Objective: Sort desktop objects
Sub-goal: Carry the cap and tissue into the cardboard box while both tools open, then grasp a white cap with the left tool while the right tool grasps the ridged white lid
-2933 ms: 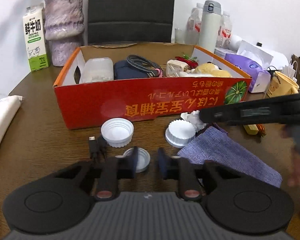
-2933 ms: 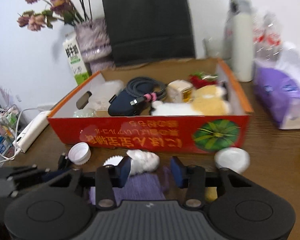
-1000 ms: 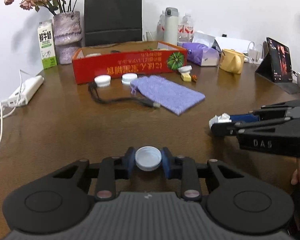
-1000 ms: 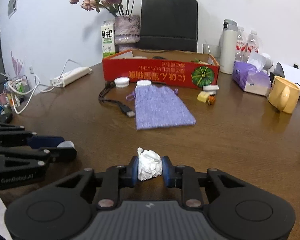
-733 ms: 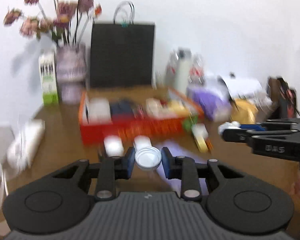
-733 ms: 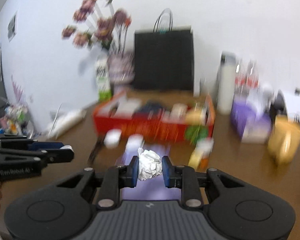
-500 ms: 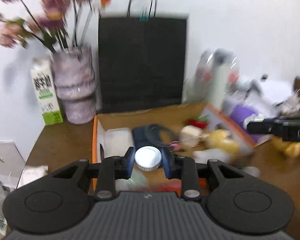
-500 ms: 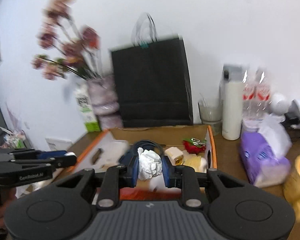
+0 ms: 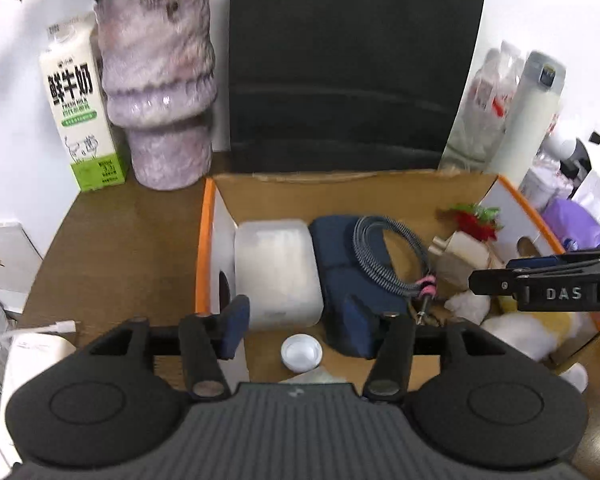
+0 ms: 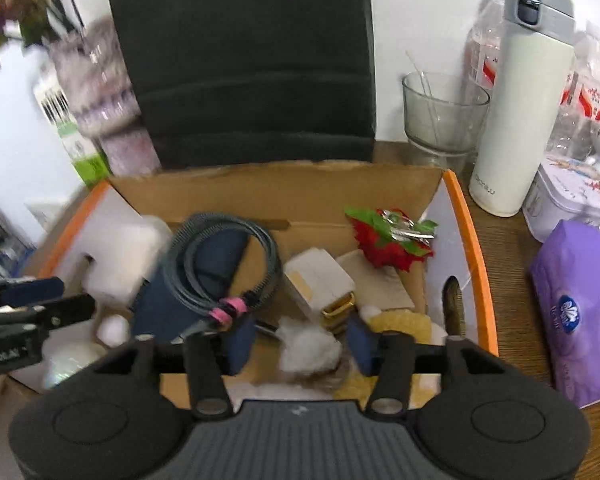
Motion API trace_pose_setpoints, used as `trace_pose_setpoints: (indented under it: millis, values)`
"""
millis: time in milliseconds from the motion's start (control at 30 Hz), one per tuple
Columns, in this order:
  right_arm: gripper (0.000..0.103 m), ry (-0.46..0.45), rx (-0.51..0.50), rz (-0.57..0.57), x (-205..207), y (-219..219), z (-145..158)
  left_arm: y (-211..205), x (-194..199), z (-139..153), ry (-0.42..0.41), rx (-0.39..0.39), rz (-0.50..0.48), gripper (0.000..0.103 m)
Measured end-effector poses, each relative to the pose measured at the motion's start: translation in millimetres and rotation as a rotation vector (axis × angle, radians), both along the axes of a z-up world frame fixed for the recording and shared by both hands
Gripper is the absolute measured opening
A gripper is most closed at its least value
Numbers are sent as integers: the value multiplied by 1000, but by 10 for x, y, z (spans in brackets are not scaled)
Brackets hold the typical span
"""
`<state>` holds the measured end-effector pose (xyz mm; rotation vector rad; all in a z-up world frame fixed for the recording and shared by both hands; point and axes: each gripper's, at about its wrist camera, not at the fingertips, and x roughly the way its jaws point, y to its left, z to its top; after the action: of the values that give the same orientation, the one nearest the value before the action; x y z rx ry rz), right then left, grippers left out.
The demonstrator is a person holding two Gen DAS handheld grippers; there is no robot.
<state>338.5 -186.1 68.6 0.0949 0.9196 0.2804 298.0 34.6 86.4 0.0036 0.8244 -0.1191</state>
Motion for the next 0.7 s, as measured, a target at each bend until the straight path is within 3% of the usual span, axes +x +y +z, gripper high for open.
trace_pose_setpoints:
  millis: [67,133,200,233,267,367,567,700]
  values:
    - [55,-16,16,-17,-74,-65,111,18,-89,106,-16,-8,23,59]
    - [57,-52,27,-29,-283,-123,256,4,-286,206,-53,-9,38,69]
    - [71,-106,50,-34,-581,-190,370,-5,-629,259,-121,-10,38,100]
    - [78,-136,74,-34,-740,-242,400,-21,-831,257,-162,-6,16,103]
    - [88,-159,99,-35,-928,-288,402,-45,-1001,238,-192,9,-9,103]
    - [87,-174,93,-52,-1397,-390,299,-131,-1482,122,-200,69,34,103]
    - [88,-248,23,-54,-2573,-421,-47,-182,-2466,-226,-203,-72,42,103]
    - [88,-238,37,-72,-3161,-431,-303,-248,-2998,-530,-246,-105,4,103]
